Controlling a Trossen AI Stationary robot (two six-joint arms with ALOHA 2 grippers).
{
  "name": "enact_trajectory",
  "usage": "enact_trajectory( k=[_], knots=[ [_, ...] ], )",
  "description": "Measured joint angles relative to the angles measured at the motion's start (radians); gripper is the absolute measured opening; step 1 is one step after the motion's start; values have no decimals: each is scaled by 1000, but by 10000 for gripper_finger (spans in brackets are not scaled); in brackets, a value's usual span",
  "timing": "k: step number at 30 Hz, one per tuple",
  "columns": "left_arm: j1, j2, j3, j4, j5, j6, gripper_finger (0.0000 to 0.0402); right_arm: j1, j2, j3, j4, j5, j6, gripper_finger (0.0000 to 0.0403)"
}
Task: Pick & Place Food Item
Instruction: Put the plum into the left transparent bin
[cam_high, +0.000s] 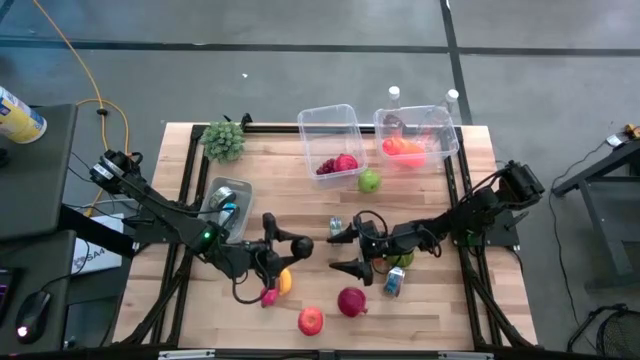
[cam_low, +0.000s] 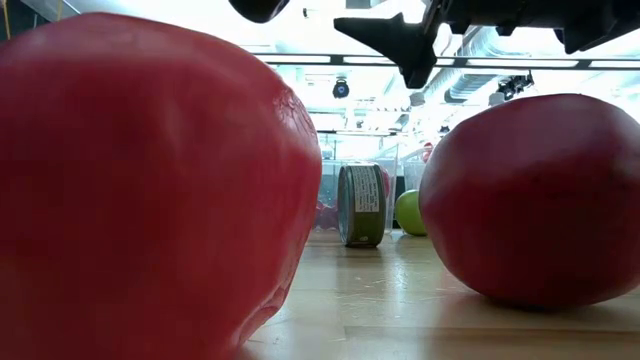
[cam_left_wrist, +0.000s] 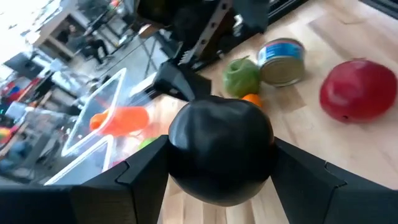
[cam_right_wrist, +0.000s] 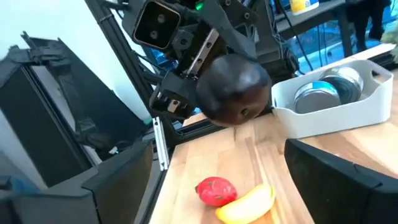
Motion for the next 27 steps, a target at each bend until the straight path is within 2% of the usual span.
enact_trajectory(
  k=[3, 8, 19, 27],
  knots=[
    [4, 4, 0, 3, 56, 40, 239, -1, 0, 0, 0, -19, -1, 351],
    [10, 45, 0, 60, 19, 88, 239, 0, 0, 0, 10, -33, 3, 350],
    [46, 143, 0, 305, 30, 254, 239, 2, 0, 0, 29, -27, 23, 350],
    [101, 194, 0, 423, 100, 309, 239, -2, 1, 0, 63, 5, 13, 349]
  ],
)
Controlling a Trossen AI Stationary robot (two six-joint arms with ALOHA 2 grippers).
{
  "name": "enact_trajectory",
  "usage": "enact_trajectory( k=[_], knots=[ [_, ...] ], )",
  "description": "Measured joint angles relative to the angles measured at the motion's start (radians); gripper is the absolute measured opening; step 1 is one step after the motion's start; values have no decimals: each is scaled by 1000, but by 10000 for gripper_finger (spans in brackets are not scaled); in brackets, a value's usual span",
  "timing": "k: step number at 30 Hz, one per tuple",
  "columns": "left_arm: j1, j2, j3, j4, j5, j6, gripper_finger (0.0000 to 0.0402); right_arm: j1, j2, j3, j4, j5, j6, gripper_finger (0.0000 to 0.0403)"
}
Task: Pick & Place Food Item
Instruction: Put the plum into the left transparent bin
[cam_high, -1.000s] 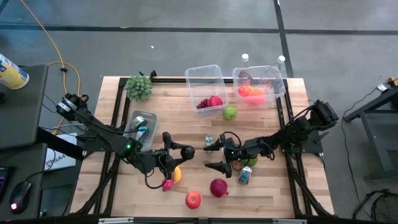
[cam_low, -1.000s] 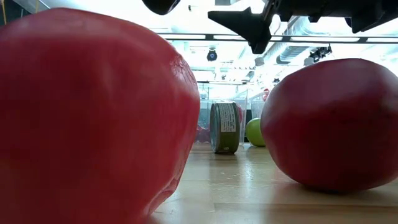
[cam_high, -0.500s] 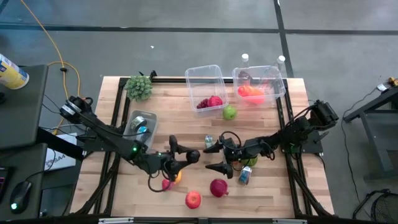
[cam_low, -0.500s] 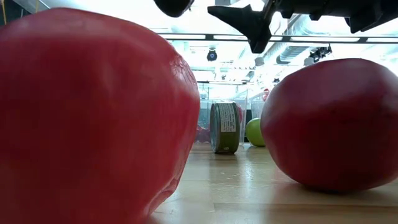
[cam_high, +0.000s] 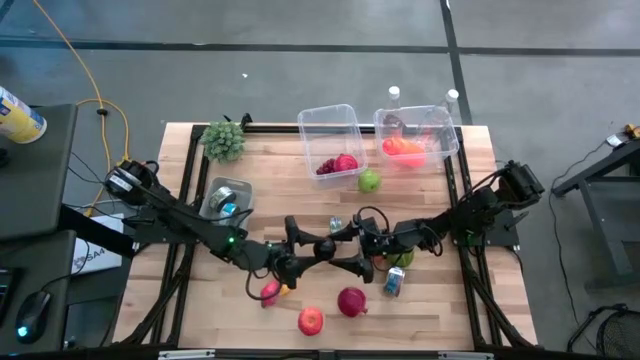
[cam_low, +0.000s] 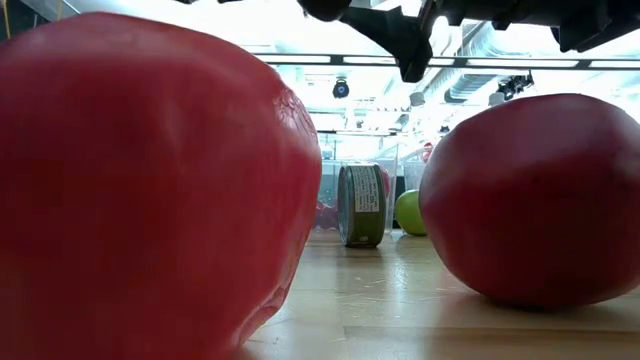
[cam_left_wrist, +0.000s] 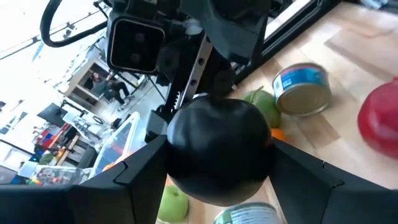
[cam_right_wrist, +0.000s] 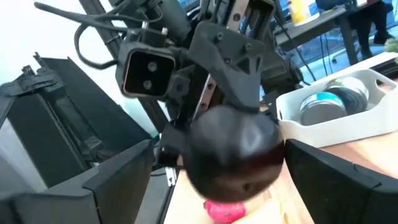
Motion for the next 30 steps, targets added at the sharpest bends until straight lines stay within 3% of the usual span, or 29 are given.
enact_trajectory(
  k=[5, 11, 17, 30],
  knots=[
    [28, 0, 0, 16, 86, 5, 239, -20, 0, 0, 9, -15, -10, 350],
    [43, 0, 0, 56, 93, 49, 239, -59, 0, 0, 15, -112, 20, 341],
    [64, 0, 0, 72, 111, 50, 239, -72, 0, 0, 19, -110, 38, 324],
    [65, 0, 0, 60, 112, 42, 239, -72, 0, 0, 11, -108, 39, 228]
  ],
)
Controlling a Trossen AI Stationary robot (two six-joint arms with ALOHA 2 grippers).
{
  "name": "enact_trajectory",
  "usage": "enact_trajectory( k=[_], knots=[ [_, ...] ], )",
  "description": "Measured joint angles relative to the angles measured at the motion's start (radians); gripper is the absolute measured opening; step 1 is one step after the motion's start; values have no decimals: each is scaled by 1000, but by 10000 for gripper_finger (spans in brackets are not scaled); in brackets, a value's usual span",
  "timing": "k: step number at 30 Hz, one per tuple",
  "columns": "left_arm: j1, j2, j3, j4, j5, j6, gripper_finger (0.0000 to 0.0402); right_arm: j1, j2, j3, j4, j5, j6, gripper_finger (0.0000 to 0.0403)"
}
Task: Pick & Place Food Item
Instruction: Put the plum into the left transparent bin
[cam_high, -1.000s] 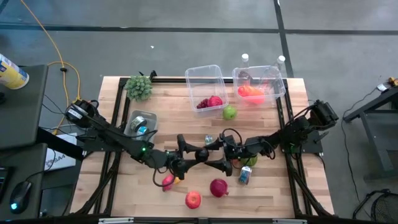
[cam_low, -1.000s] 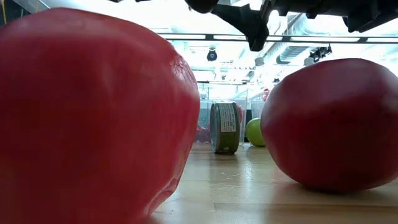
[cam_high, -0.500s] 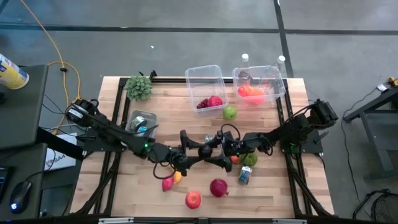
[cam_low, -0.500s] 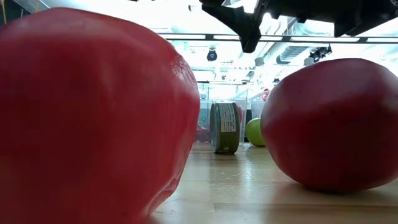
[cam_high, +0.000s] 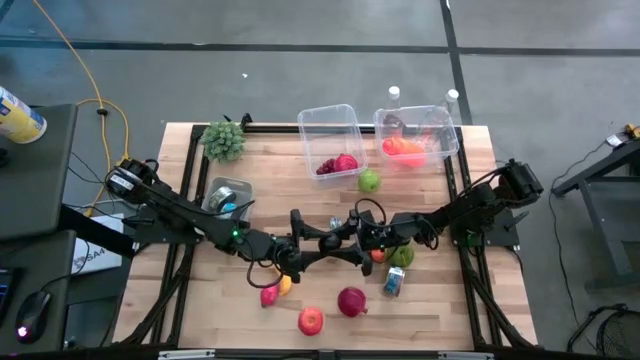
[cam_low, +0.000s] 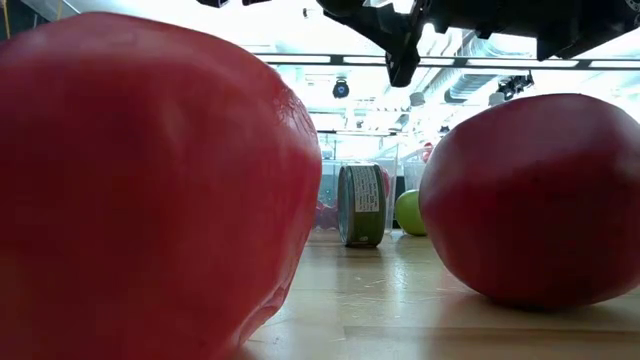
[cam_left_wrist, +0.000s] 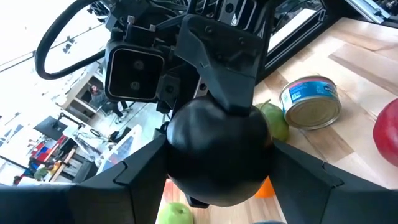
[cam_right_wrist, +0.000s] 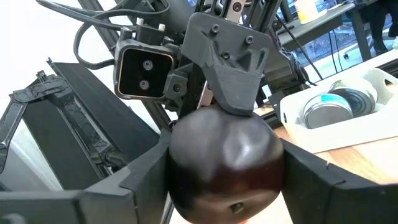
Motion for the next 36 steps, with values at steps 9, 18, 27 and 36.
enact_trajectory(
  k=[9, 18, 27, 36],
  knots=[
    [0, 0, 0, 0, -2, 24, 239, 0, -1, 1, -25, 1, -9, 226],
    [0, 0, 0, 0, -4, 23, 254, 1, -2, 1, -36, 8, -20, 222],
    [-23, 0, 0, 15, -73, 37, 322, 1, -2, 1, -40, 26, -23, 223],
    [-25, 0, 0, 19, -75, 52, 396, 1, 0, 0, -53, 26, -23, 223]
  ],
)
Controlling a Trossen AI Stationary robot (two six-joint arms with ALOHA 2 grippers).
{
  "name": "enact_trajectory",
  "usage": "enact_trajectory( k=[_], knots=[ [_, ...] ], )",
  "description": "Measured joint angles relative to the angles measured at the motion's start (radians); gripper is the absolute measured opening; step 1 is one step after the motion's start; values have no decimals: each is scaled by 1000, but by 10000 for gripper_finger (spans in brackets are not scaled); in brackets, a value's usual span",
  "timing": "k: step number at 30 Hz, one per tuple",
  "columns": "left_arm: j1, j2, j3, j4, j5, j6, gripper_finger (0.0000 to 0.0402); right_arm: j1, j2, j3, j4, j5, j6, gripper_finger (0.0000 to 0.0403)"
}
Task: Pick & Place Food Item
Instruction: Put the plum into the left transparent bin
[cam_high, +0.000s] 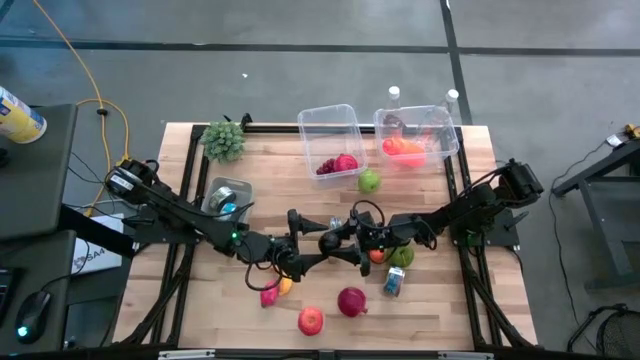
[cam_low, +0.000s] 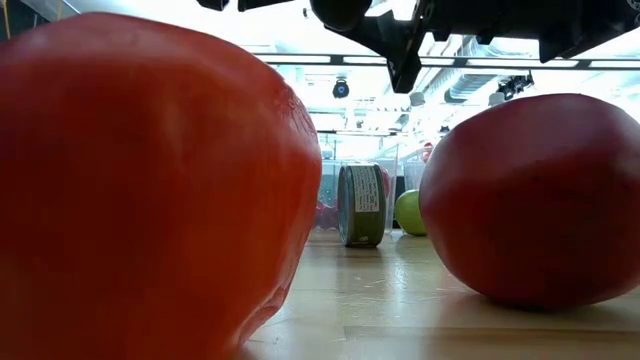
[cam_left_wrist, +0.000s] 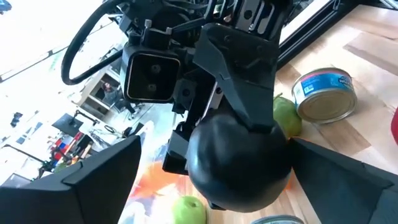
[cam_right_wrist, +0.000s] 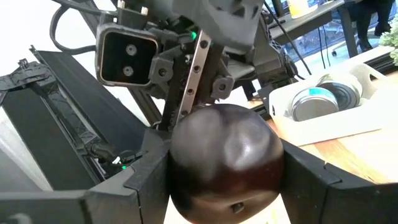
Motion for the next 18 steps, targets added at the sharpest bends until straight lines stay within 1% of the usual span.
enact_trajectory(
  k=[3, 7, 12, 14, 18],
  knots=[
    [0, 0, 0, -9, -24, -3, 393, 0, 0, 0, -11, 0, -1, 222],
    [-28, 0, 0, -41, -161, -6, 393, -3, -1, 1, -61, 27, -13, 222],
    [-84, -2, 0, -114, -277, 2, 392, 1, 2, -1, -166, 72, -30, 222],
    [-107, -2, 0, -161, -330, -6, 392, 1, 1, -1, -186, 102, -36, 222],
    [-133, -2, 0, -319, -396, -122, 392, 0, -8, -1, -247, 170, -69, 223]
  ],
)
